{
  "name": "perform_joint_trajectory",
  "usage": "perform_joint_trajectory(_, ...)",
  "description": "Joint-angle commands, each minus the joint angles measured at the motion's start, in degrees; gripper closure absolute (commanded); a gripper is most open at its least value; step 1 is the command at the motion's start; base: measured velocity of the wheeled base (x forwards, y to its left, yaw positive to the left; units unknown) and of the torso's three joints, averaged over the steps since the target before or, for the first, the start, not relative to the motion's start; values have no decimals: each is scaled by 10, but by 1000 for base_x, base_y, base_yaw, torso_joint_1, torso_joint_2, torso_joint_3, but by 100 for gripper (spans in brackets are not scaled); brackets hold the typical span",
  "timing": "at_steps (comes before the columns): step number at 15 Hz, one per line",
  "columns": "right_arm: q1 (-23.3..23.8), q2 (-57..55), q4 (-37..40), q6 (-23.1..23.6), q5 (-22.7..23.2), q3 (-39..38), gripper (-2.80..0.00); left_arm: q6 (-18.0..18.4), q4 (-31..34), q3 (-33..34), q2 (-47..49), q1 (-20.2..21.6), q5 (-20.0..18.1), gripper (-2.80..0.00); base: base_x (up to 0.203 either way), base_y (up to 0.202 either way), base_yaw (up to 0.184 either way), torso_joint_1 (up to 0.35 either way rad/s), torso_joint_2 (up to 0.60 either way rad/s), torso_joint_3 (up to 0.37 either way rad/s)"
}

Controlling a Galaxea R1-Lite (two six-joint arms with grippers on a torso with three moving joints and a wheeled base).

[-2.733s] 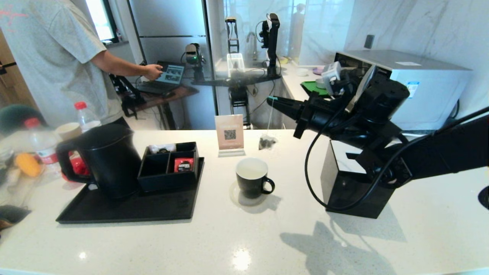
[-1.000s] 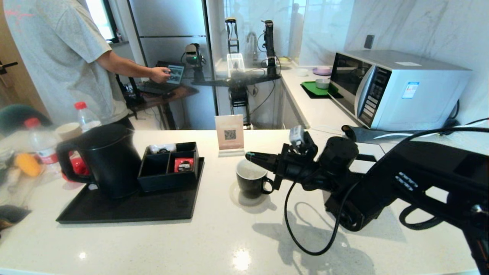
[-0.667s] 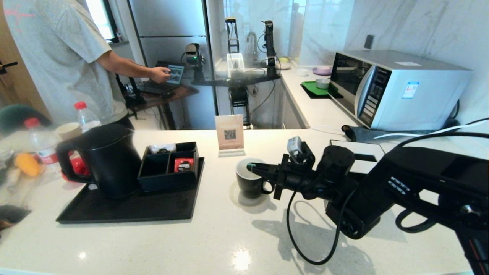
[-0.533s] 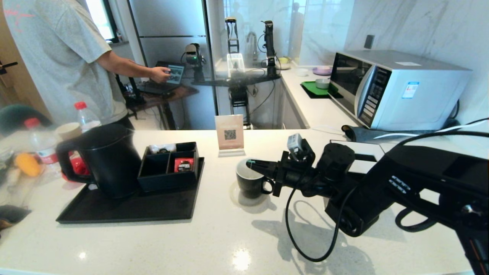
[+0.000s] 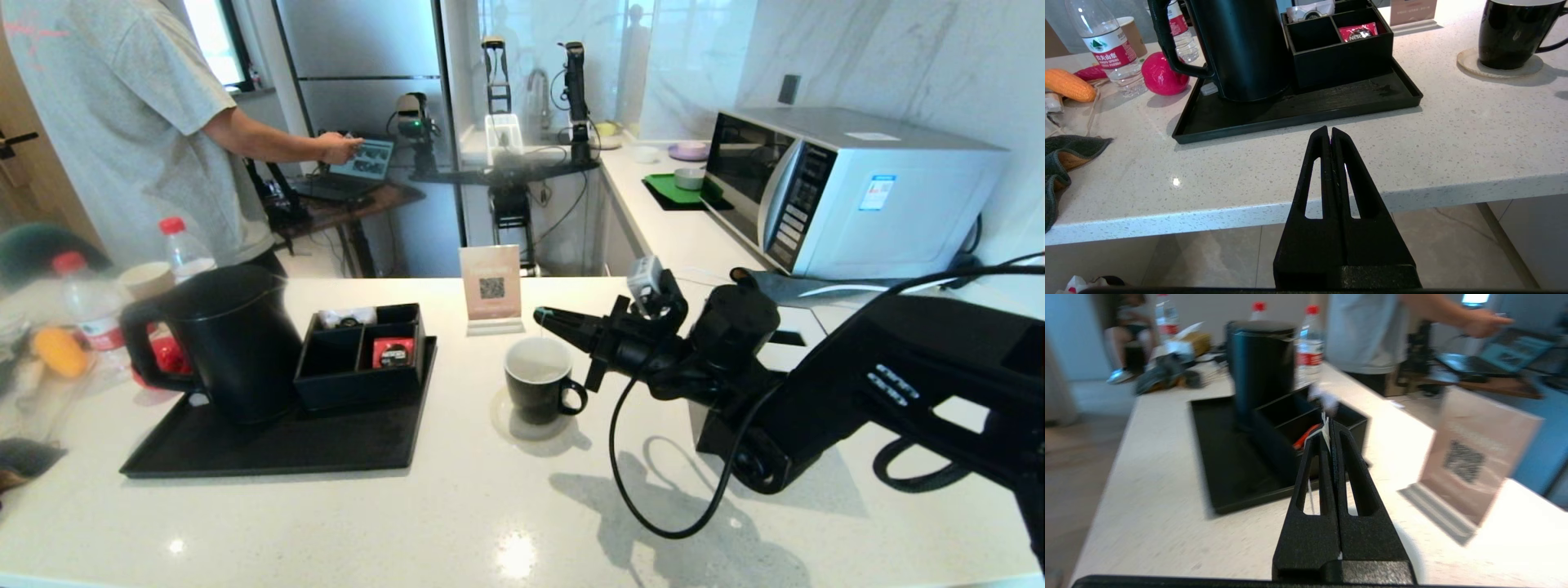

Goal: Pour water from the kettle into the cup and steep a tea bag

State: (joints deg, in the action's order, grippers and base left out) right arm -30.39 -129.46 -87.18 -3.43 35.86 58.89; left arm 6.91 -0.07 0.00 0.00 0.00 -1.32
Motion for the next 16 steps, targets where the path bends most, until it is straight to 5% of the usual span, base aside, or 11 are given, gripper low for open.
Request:
perform_joint_trajectory(1,-6,18,4,0,-56,1,0,0,0,0,0,0,0,0,0,0,0,0,0,0)
perform_joint_trajectory(9,-32,28,85,1,-263,42,0,0,0,0,0,0,0,0,0,0,0,0,0,0)
perform_joint_trajectory(16,-55,32,170,3,-300,104,0,0,0,0,0,0,0,0,0,0,0,0,0,0)
